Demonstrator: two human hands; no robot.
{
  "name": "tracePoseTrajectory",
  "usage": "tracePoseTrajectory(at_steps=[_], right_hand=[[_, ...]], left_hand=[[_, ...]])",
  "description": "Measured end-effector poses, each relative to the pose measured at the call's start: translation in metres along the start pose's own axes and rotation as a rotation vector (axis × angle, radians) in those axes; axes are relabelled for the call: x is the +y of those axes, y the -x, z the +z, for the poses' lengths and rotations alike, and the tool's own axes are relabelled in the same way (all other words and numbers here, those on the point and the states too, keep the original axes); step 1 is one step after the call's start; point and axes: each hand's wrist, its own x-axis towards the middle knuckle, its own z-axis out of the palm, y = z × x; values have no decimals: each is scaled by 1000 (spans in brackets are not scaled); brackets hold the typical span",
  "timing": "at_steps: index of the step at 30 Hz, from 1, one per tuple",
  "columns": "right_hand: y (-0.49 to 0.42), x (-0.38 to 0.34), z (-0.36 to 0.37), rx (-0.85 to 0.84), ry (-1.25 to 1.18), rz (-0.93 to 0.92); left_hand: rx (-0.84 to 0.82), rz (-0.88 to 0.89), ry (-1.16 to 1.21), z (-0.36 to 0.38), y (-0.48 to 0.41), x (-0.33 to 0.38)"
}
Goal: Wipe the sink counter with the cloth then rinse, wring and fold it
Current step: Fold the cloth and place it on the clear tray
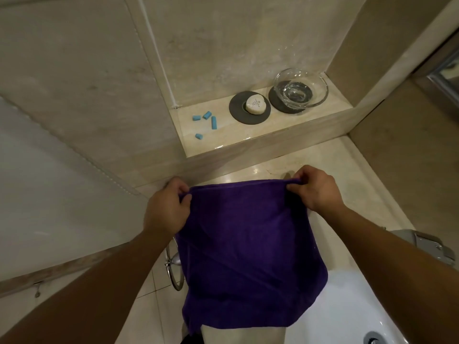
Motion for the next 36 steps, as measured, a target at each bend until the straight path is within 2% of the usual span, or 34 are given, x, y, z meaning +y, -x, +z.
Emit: tracePoseTrajectory(at_steps=[6,9,13,18,27,30,33,36], right_hand=[[17,-8,-20,-14,-66,-20],[30,-10,-33,-35,-165,23],[54,-13,-57,-77,-318,85],[98,-28,-95,-130,-401,58],[192,-68,-170,-34,-411,-23],[222,-87,-195,-47,-549,-56],[251,-108,-222,-100,-751,-114],[276,-131,-248,-85,-863,-186]], left_hand=[[15,56,-24,-27,4,10],[-7,-5,31,-46,8,17],[-95,-87,152,-75,17,26],[-162,-27,155,-121,46,41],[-97,69,218,-216,105,77],[-30,126,244,-251,121,94],[-8,174,413,-287,137,111],[28,220,522,-323,147,128]])
